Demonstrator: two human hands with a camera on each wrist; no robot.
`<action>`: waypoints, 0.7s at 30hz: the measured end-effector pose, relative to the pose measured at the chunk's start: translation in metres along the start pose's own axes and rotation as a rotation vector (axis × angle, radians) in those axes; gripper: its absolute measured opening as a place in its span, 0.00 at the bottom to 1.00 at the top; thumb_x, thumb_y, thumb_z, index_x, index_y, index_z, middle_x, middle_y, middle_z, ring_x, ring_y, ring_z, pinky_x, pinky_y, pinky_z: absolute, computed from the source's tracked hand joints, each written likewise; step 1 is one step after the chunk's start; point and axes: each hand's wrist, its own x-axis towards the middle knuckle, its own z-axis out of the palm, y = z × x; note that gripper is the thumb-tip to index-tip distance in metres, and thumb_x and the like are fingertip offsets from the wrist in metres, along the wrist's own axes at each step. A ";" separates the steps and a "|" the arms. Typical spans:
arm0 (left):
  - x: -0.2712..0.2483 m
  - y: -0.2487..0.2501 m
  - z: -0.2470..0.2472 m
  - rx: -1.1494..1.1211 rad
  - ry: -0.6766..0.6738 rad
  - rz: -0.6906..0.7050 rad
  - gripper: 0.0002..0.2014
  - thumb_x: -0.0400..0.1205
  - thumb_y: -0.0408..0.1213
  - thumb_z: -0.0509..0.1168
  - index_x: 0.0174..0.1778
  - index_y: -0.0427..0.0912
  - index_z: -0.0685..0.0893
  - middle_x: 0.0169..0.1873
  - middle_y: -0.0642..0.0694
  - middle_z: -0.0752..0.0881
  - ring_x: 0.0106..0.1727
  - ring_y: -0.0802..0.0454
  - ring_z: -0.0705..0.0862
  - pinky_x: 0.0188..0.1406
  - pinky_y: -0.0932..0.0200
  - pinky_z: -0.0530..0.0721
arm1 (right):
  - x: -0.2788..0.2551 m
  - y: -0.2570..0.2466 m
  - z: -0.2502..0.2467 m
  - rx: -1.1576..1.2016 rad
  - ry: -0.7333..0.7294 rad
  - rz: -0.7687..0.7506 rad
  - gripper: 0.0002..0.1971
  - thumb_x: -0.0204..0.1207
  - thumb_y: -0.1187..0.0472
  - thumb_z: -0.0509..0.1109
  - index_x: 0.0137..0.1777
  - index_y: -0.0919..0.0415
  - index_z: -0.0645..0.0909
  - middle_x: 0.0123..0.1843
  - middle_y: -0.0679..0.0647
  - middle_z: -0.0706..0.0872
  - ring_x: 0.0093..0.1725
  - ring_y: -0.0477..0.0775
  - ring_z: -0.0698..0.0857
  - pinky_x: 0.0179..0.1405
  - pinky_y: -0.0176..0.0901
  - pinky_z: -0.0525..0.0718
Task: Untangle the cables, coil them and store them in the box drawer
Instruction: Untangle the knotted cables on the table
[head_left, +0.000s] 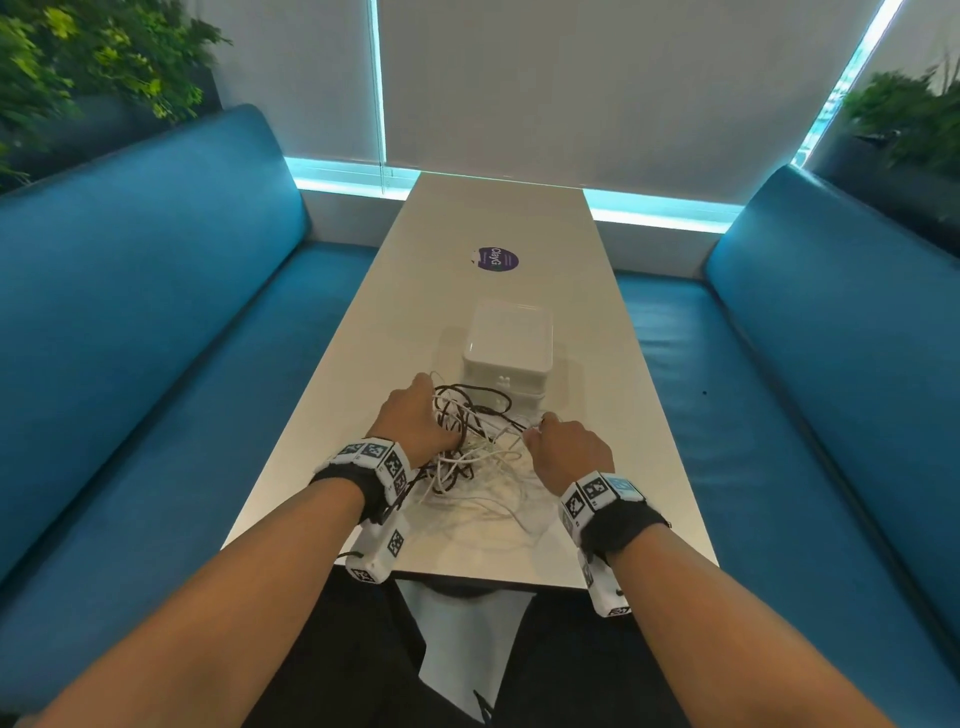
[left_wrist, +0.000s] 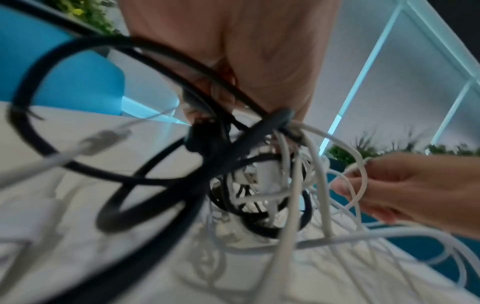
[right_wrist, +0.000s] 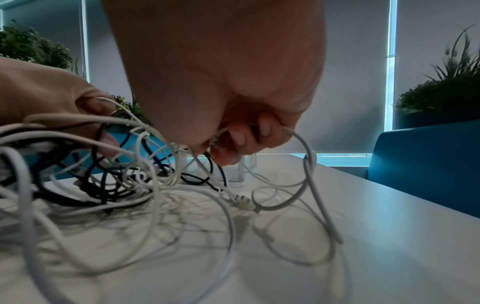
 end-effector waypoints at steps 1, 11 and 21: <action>0.000 0.003 0.000 0.064 -0.009 0.013 0.26 0.67 0.46 0.78 0.50 0.46 0.68 0.40 0.43 0.82 0.41 0.42 0.83 0.32 0.54 0.78 | -0.001 0.003 0.000 -0.005 0.005 -0.001 0.19 0.87 0.43 0.51 0.60 0.57 0.75 0.55 0.58 0.86 0.52 0.63 0.86 0.46 0.50 0.81; 0.014 0.000 0.001 -0.026 -0.064 0.096 0.12 0.80 0.26 0.60 0.56 0.42 0.69 0.56 0.43 0.73 0.53 0.44 0.76 0.50 0.54 0.73 | -0.001 0.011 -0.007 -0.044 0.030 0.027 0.17 0.88 0.48 0.50 0.64 0.59 0.72 0.57 0.58 0.85 0.54 0.63 0.86 0.43 0.48 0.76; 0.011 -0.019 -0.009 -0.034 0.071 0.041 0.09 0.88 0.46 0.61 0.49 0.45 0.78 0.37 0.42 0.83 0.39 0.37 0.82 0.37 0.51 0.79 | -0.001 0.015 -0.008 -0.058 0.021 0.100 0.18 0.89 0.48 0.50 0.66 0.60 0.71 0.60 0.57 0.85 0.57 0.61 0.86 0.49 0.49 0.80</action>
